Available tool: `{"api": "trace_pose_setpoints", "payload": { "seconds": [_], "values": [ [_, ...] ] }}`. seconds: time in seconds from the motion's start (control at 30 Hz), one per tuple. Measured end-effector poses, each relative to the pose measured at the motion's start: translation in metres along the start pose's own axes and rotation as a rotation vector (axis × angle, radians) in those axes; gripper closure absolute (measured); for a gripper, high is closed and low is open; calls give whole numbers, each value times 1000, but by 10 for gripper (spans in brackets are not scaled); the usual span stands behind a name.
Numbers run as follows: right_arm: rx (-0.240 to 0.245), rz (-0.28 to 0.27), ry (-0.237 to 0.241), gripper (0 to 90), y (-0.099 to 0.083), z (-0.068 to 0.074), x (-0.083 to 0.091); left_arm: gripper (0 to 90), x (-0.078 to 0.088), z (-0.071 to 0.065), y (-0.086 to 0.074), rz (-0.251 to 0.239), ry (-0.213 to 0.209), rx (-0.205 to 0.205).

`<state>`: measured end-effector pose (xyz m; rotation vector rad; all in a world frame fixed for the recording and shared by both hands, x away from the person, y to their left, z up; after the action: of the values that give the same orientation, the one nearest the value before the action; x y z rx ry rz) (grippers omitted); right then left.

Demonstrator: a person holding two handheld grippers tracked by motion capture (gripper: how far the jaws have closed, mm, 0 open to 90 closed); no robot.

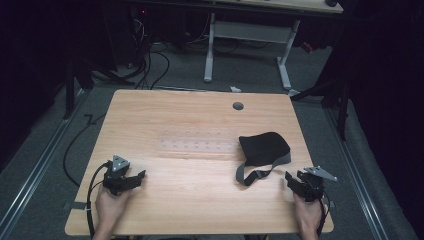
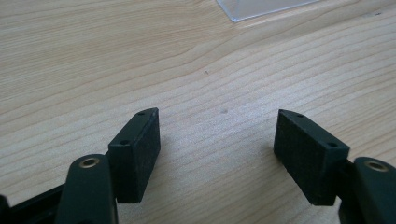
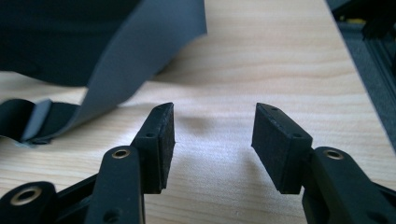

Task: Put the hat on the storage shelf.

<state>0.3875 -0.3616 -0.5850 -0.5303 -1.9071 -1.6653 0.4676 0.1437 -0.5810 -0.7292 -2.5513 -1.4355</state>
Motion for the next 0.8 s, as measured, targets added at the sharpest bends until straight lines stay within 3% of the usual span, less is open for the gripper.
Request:
{"api": "trace_pose_setpoints", "payload": {
  "seconds": [0.1,0.43,0.8],
  "values": [
    [14,-14,-11,490,2,1,4,320,0,0,0,0,0,0],
    [-10,-94,42,440,25,6,15,318,0,0,0,-1,2,1],
    [-23,-91,54,397,50,-2,5,314,0,0,0,0,1,1]
  ]
}}
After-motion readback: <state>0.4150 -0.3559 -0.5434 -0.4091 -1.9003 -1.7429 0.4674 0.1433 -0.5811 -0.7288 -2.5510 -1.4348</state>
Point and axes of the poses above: each handheld gripper's, and its own axes: x roughly backward along the jaws, y roughly out of its top, z roughly to its left, the point moved 10 cm from there along -x, roughly forward along the jaws, and after that the axes turned 10 degrees about x, right-handed, at the moved point
